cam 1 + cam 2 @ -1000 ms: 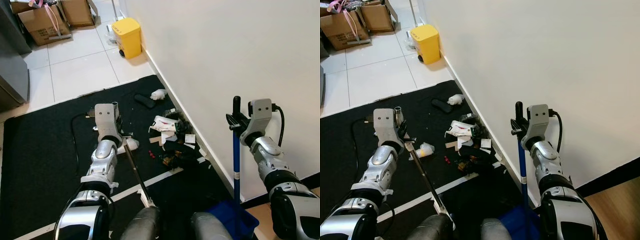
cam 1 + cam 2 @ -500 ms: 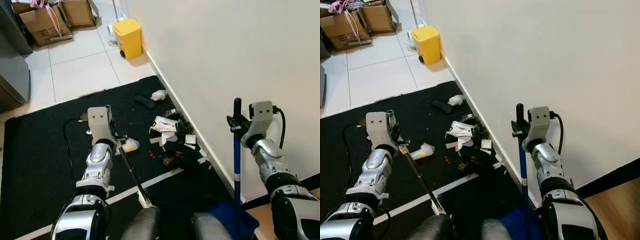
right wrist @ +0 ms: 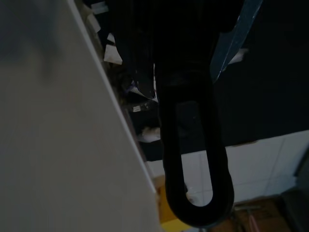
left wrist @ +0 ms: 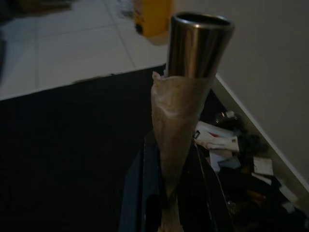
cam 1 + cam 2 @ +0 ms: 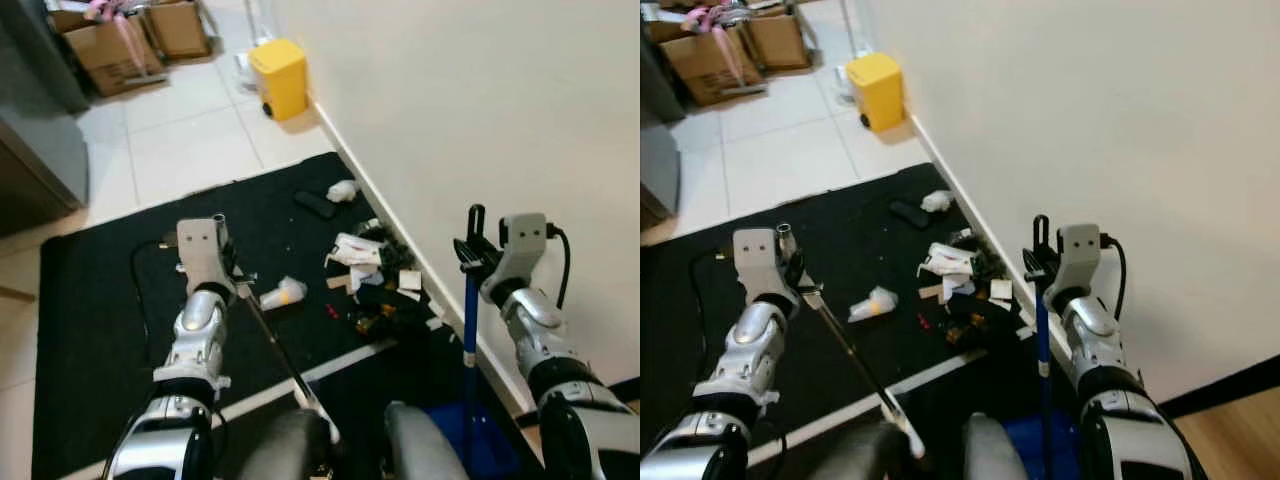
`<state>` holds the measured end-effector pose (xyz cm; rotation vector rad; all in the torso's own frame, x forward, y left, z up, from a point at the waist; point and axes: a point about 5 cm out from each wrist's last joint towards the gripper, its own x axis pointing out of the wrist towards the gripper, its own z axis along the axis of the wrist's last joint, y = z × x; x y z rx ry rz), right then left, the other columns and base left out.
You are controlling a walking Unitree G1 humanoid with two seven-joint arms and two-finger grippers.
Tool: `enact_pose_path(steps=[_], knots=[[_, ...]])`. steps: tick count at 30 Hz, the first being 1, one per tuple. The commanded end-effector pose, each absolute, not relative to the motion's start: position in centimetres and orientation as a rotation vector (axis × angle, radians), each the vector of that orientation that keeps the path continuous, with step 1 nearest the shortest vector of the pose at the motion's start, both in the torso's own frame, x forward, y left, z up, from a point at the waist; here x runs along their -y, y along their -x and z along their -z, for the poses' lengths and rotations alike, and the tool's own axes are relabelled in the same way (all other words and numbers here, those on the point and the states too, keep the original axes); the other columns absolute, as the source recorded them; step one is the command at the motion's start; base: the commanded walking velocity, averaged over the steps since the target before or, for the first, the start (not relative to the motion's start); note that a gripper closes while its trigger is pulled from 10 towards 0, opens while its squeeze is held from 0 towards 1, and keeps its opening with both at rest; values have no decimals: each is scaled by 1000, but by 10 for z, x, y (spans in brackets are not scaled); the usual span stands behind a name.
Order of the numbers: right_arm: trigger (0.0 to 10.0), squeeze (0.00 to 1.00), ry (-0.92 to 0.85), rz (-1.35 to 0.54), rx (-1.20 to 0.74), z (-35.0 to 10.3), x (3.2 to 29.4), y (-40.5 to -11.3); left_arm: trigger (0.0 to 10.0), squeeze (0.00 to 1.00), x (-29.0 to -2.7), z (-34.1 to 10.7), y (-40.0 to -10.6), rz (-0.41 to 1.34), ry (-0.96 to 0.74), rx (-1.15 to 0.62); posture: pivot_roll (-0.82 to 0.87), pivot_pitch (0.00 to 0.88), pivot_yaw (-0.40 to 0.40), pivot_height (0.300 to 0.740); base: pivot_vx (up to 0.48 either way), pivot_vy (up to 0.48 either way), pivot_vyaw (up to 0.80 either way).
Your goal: Sweep floor
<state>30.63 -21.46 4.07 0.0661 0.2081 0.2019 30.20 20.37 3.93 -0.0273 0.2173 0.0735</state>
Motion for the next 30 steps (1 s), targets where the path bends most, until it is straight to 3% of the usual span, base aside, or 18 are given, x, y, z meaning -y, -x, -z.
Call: enact_pose_path(steps=[1,14,18,30], knots=[[10000,0,-202,-172,-258,-25,206,-298,10000,0,-208,-30,-297,-74,14,-290,25,73,20,740,0,-480,0],[10000,0,-203,-157,-253,-25,209,-297,10000,0,-211,-32,-296,-60,-8,-289,34,76,25,740,0,-480,0],[10000,0,-203,-155,-252,-25,209,-297,10000,0,-211,-34,-296,-83,42,-275,36,77,26,740,0,0,0],[10000,0,-219,-172,-244,-24,203,-294,10000,0,-210,-35,-290,-14,-34,-231,42,86,22,740,0,0,0]])
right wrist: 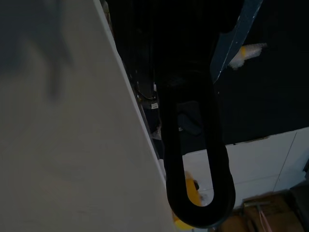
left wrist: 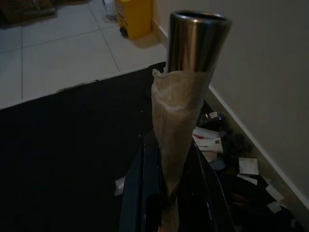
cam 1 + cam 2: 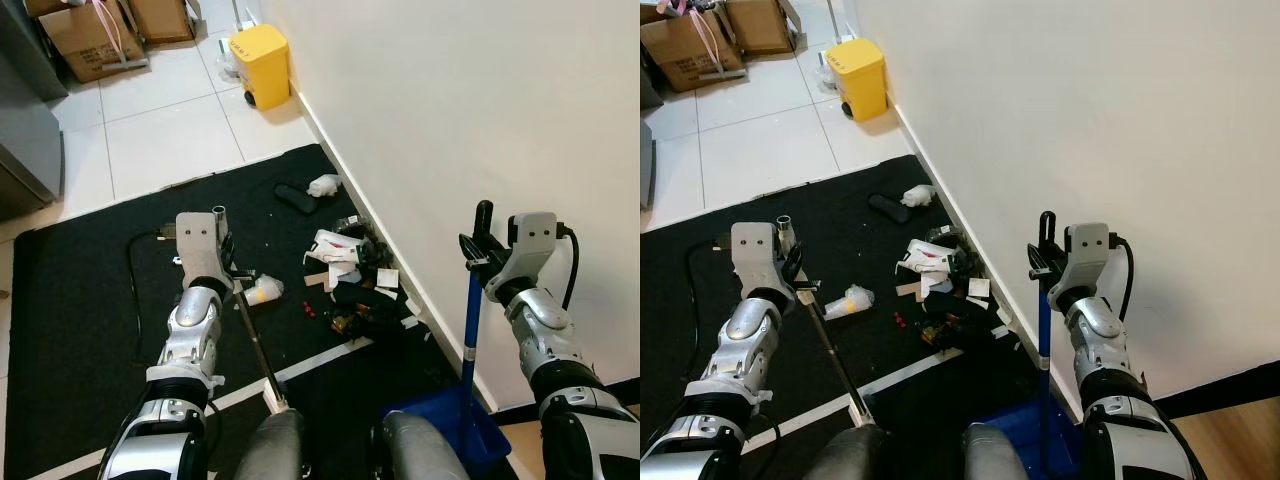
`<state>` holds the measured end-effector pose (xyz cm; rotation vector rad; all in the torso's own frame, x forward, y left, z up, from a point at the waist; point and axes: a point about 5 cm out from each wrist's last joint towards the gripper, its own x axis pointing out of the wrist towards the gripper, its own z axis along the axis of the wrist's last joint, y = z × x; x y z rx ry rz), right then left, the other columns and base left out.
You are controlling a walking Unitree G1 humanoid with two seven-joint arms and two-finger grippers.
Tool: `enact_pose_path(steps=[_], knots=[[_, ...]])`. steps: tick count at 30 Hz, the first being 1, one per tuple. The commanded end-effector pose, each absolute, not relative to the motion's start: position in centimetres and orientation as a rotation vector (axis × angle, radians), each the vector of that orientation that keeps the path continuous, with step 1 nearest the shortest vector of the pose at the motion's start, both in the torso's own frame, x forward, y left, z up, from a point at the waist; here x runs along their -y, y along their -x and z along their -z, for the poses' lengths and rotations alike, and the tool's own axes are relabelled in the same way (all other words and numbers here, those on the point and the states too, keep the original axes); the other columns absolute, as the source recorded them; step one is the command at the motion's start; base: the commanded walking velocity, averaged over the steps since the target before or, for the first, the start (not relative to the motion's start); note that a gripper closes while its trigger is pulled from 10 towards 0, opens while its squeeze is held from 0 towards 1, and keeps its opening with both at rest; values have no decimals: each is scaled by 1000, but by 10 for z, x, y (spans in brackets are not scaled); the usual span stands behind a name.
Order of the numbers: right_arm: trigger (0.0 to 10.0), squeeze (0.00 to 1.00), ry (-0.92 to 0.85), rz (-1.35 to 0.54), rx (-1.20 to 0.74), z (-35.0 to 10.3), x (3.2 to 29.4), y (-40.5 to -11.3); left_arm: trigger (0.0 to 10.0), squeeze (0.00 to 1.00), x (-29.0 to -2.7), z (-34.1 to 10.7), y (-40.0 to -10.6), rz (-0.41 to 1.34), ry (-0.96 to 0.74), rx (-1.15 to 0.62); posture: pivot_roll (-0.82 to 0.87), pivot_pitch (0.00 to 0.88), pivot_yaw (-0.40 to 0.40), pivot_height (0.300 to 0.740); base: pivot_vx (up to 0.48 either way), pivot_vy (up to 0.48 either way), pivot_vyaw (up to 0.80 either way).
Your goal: Sweep floor
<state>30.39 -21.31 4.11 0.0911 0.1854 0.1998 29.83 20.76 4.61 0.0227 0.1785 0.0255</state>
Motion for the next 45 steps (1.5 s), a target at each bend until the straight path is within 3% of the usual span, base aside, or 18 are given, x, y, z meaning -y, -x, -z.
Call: enact_pose_path(steps=[1,9,19,29,35,40,45], knots=[[10000,0,-220,-174,-244,-23,202,-294,10000,0,-210,-35,-289,-11,-38,-230,44,85,21,740,0,0,0],[10000,0,-226,-174,-247,-22,200,-293,10000,0,-211,-35,-286,-17,-36,-239,49,87,25,740,0,0,0],[10000,0,-230,-174,-247,-21,199,-292,10000,0,-211,-37,-286,-10,-39,-223,49,89,27,740,0,399,0],[10000,0,-230,-166,-252,-20,201,-290,10000,0,-210,-37,-285,1,-49,-230,52,90,30,740,0,0,0],[10000,0,-229,-162,-250,-20,202,-290,10000,0,-210,-40,-287,3,-63,-226,51,92,32,740,0,-480,0],[10000,0,-220,-176,-234,-23,201,-291,10000,0,-212,-41,-287,-26,-55,-206,49,94,31,740,0,0,0],[10000,0,-294,-320,-208,-29,178,-295,10000,0,-213,-47,-287,7,-129,-166,49,94,27,740,0,0,0]])
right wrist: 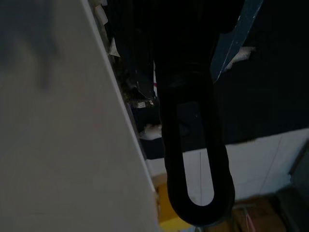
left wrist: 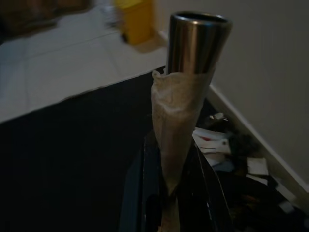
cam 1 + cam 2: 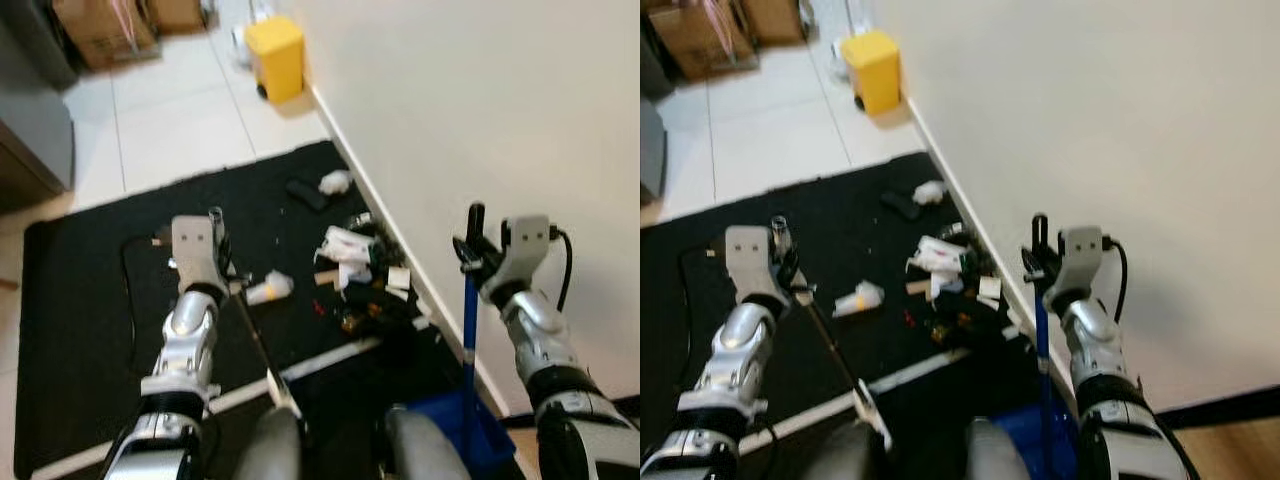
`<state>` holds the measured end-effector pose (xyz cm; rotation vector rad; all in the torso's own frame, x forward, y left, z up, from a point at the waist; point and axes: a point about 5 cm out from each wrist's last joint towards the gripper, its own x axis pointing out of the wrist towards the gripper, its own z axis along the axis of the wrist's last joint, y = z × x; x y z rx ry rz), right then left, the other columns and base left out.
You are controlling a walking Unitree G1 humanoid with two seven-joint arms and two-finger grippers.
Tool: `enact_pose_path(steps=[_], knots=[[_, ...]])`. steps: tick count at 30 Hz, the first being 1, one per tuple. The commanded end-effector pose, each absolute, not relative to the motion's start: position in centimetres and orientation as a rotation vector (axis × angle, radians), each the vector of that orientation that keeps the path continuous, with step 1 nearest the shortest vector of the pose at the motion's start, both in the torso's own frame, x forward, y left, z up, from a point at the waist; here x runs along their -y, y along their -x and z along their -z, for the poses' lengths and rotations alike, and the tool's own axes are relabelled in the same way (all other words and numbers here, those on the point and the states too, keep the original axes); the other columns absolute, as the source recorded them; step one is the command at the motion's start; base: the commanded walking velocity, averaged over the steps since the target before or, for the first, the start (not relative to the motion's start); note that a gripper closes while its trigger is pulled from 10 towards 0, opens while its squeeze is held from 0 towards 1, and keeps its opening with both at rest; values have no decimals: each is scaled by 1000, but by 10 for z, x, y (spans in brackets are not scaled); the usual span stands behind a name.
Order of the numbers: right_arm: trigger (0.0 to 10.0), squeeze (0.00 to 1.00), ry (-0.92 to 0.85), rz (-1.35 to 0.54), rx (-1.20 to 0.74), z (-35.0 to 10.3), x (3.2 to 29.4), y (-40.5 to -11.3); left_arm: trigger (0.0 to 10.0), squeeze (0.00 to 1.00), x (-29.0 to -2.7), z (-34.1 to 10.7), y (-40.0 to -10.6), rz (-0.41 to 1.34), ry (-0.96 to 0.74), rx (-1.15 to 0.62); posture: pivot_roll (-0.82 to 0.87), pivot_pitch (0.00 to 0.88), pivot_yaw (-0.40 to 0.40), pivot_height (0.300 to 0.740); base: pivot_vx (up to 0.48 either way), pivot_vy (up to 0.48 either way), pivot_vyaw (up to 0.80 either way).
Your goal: Sweep floor
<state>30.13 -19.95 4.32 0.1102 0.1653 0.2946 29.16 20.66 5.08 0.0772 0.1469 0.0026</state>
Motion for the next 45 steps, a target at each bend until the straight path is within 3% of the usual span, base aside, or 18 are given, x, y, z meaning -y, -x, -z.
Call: enact_pose_path(steps=[1,4,6,11,21,23,29,33,38,39,40,41,42,45], knots=[[10000,0,-345,-360,-194,-33,171,-297,10000,0,-212,-48,-287,23,-137,-160,51,93,26,740,0,0,0],[10000,0,-432,-422,-137,-45,159,-302,10000,0,-211,-49,-287,39,-140,-154,52,91,26,740,0,0,0],[10000,0,-506,-523,44,-80,142,-311,10000,0,-212,-51,-290,41,-147,-140,53,85,26,740,0,0,0],[10000,0,-412,-541,36,-81,138,-315,10000,0,-210,-51,-291,46,-153,-144,50,71,26,740,0,0,0],[10000,0,-675,-569,177,-114,127,-323,10000,0,-212,-53,-291,24,-136,-131,48,58,24,740,0,0,0],[10000,0,-676,-543,189,-116,128,-326,10000,0,-215,-55,-293,12,-140,-122,48,56,24,740,0,0,0],[10000,0,-404,-534,229,-118,120,-334,10000,0,-218,-60,-296,8,-188,-102,53,49,25,740,0,0,0],[10000,0,-604,-526,365,-148,110,-344,10000,0,-219,-67,-301,1,-181,-64,56,46,21,740,0,0,0],[10000,0,-685,-595,356,-150,99,-344,10000,0,-217,-69,-301,9,-161,-48,56,46,20,740,0,0,0],[10000,0,-669,-666,298,-143,89,-341,10000,0,-214,-69,-301,25,-147,-43,58,45,19,740,0,0,0],[10000,0,-487,-737,219,-128,78,-334,10000,0,-210,-67,-301,44,-153,-46,59,46,16,740,0,0,0],[10000,0,-487,-737,219,-128,78,-334,10000,0,-210,-67,-301,44,-153,-46,59,46,16,740,0,0,0],[10000,0,-358,-801,176,-116,71,-326,10000,0,-207,-66,-300,57,-158,-47,59,46,16,740,0,0,0],[10000,0,-250,-756,108,-87,80,-311,10000,0,-202,-63,-298,72,-164,-53,59,48,13,740,0,0,0]])
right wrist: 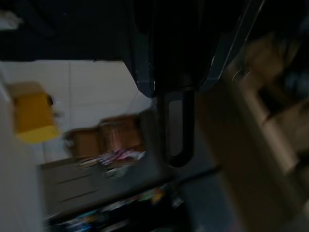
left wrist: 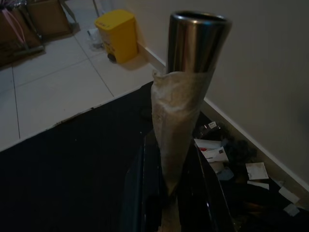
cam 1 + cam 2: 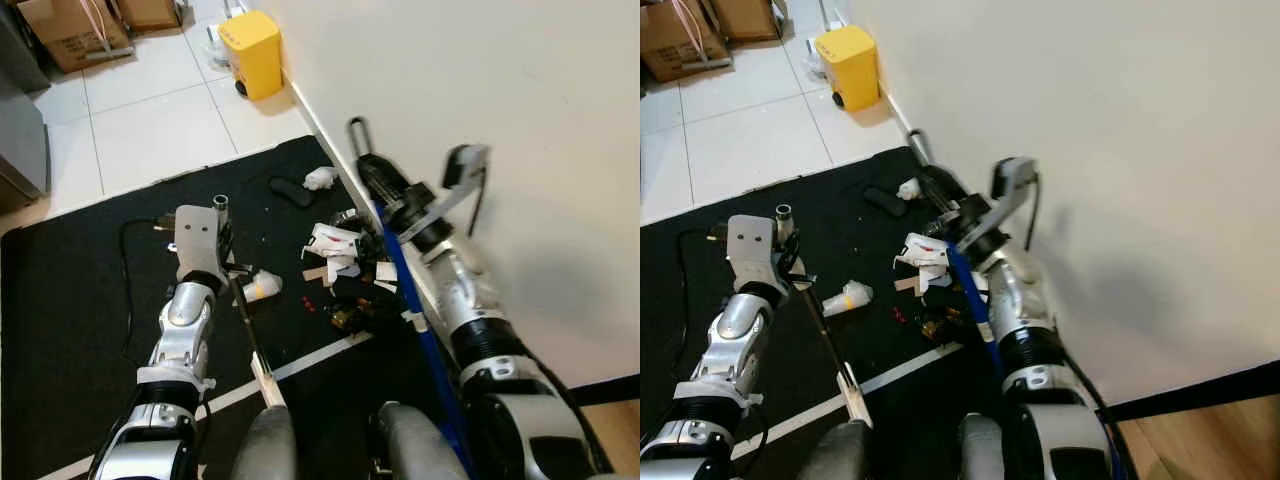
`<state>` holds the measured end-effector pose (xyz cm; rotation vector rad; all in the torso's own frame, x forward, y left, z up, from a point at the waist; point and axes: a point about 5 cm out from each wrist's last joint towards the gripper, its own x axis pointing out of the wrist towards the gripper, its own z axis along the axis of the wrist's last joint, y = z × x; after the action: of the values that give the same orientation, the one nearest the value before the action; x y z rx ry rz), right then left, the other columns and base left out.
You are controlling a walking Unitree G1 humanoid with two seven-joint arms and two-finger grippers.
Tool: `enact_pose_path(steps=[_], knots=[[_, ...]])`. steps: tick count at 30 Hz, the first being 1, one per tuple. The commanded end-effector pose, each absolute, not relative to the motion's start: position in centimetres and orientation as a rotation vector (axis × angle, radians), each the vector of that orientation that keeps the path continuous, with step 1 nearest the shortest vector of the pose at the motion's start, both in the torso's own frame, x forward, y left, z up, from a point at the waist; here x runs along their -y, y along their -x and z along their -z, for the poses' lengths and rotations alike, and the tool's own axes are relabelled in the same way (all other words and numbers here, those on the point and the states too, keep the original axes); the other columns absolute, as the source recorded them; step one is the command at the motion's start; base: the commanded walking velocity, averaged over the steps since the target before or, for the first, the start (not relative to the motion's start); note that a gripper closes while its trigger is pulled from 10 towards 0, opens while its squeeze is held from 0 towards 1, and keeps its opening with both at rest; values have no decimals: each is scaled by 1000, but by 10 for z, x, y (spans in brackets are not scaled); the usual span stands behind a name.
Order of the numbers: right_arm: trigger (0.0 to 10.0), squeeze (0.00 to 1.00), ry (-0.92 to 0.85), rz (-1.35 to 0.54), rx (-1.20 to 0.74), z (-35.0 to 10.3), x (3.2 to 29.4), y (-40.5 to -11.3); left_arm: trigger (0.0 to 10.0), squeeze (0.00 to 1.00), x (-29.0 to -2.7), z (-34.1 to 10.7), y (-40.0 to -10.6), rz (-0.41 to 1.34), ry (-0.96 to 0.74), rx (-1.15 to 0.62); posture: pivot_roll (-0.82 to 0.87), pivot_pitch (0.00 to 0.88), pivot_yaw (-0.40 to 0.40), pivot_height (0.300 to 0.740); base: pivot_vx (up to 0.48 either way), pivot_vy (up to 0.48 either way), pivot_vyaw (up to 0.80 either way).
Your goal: Sweep floor
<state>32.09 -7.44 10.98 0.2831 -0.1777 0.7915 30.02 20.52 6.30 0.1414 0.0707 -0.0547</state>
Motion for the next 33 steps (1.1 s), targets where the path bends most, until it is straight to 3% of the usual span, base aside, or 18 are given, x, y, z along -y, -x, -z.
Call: enact_pose_path(steps=[1,4,6,7,10,11,15,16,20,25,29,33], knots=[[10000,0,-250,-756,108,-87,80,-311,10000,0,-202,-63,-298,72,-164,-53,59,48,13,740,0,0,0],[10000,0,-251,-652,65,-70,100,-306,10000,0,-200,-61,-297,75,-169,-61,59,48,16,740,0,0,0],[10000,0,-237,-509,40,-57,135,-298,10000,0,-202,-58,-296,67,-189,-81,55,50,22,740,0,0,0],[10000,0,-237,-509,40,-57,135,-298,10000,0,-202,-58,-296,67,-189,-81,55,50,22,740,0,0,0],[10000,0,-93,-331,26,-45,192,-278,10000,0,-204,-56,-296,66,-203,-90,48,49,31,740,0,0,0],[10000,0,-93,-331,26,-45,192,-278,10000,0,-204,-56,-296,66,-203,-90,48,49,31,740,0,0,0],[10000,0,69,-149,-71,-33,245,-253,10000,0,-203,-56,-298,79,-206,-92,34,41,43,740,0,0,0],[10000,0,69,-149,-71,-33,245,-253,10000,0,-203,-56,-298,79,-206,-92,34,41,43,740,0,0,0],[10000,0,168,176,-98,-33,298,-233,10000,0,-198,-58,-301,93,-204,-84,26,32,55,740,0,0,0],[10000,0,157,357,-79,-38,323,-224,10000,0,-197,-58,-302,99,-207,-82,24,28,60,740,0,0,0],[10000,0,227,350,-65,-40,322,-225,10000,0,-195,-58,-303,108,-213,-80,22,22,63,740,0,0,0],[10000,0,188,391,-89,-33,321,-223,10000,0,-193,-58,-304,113,-212,-78,30,24,59,740,0,0,0]])
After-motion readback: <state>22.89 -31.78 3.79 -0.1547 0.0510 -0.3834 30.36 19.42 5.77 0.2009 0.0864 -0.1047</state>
